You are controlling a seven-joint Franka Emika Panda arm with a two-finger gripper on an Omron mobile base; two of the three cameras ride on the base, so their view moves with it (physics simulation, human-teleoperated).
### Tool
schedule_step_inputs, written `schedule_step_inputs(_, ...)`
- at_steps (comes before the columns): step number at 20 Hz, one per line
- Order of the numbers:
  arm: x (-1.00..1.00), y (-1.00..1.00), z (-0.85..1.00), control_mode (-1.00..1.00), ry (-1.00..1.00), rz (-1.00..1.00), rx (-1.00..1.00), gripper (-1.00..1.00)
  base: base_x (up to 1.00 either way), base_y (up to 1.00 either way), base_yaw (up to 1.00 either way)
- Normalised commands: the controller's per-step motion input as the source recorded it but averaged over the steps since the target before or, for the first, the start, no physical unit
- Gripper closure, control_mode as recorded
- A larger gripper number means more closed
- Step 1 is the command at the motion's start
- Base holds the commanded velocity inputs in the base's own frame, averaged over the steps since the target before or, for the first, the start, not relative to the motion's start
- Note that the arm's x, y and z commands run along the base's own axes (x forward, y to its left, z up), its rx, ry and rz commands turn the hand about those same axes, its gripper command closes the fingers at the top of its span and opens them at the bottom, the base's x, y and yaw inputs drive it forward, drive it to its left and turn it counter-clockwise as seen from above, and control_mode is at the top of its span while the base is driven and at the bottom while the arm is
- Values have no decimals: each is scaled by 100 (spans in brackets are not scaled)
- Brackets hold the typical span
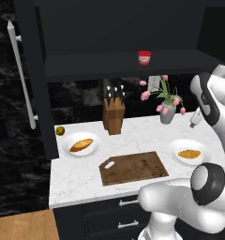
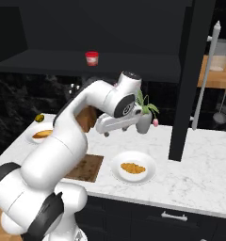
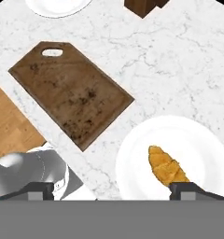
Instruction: From the different types of pastries on the counter, select a croissant and place it on the cutting board. Then retrieve a jar of jam from the cabinet and place it alongside the croissant on the cutting board.
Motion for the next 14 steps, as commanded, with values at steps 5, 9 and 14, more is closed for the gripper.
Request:
schedule_step_inputs(5,3,-34,-63,-100,-22,29,-13,-100,0,0,0)
schedule_step_inputs(9,3,-10,-66,-100,-1,25,-19,-100,0,0,0)
schedule_step_inputs(14,2,-22,-48,-100,1,24,-5,-100,0,0,0)
